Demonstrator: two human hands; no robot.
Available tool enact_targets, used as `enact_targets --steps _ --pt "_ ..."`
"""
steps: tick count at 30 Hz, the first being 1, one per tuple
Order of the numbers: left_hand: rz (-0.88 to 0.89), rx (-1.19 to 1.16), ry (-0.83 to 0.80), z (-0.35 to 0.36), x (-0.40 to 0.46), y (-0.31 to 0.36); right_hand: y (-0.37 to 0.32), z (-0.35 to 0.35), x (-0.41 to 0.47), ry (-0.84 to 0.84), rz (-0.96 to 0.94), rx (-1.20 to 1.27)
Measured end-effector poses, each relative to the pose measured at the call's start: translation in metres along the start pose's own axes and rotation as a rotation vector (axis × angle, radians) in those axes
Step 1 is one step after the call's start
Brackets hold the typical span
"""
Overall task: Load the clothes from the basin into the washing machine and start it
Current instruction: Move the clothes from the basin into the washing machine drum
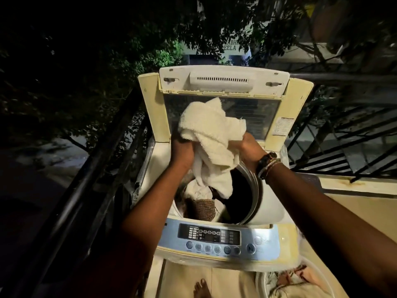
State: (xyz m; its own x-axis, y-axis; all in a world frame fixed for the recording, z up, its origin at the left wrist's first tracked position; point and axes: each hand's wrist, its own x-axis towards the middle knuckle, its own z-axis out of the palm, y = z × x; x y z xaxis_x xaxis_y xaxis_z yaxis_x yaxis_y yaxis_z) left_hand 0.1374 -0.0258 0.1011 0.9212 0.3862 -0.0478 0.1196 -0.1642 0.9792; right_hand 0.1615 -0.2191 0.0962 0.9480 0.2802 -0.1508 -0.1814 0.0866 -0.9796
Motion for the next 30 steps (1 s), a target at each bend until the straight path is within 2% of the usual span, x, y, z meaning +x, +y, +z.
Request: enact_targets --steps 1,2,4,7,10,12,13,15,17,24,30 --pt "0.038 -0.048 0.021 -0.009 0.003 -0.011 0.002 0.0 0.004 0.094 -0.027 -0.058" --pt "0.045 0.007 -0.008 -0.017 0.003 -0.017 0.007 0.0 0.007 0.167 -0.059 -0.159" --pt "0.08 0.235 -0.102 -0.024 0.004 -0.043 0.021 0.0 0.01 0.23 -0.103 -0.425" --pt "-0.004 0.4 -0.279 -0.027 0.001 -0.082 0.048 0.005 0.003 0.193 -0.138 -0.776" --pt "-0.027 0.709 -0.422 -0.026 -0.003 -0.109 0.071 0.006 -0.009 0.116 -0.08 -0.929" --pt "0.059 1.008 -0.42 -0.025 -0.012 -0.118 0.088 -0.003 -0.013 0.009 -0.015 -1.02" --pt "0.092 1.084 -0.393 -0.024 -0.016 -0.123 0.097 -0.009 -0.013 -0.061 0.036 -1.056" --pt "0.124 1.115 -0.376 -0.025 -0.023 -0.126 0.111 -0.019 -0.017 -0.175 0.144 -1.092" --pt "0.103 1.109 -0.382 -0.023 -0.025 -0.136 0.118 -0.03 -0.023 -0.205 0.183 -1.1" --pt "0.031 0.966 -0.429 0.011 -0.045 -0.149 0.111 -0.078 -0.059 -0.09 0.101 -1.038" --pt "0.168 0.854 -0.437 0.087 -0.081 -0.142 0.097 -0.154 -0.107 0.069 0.054 -0.956"
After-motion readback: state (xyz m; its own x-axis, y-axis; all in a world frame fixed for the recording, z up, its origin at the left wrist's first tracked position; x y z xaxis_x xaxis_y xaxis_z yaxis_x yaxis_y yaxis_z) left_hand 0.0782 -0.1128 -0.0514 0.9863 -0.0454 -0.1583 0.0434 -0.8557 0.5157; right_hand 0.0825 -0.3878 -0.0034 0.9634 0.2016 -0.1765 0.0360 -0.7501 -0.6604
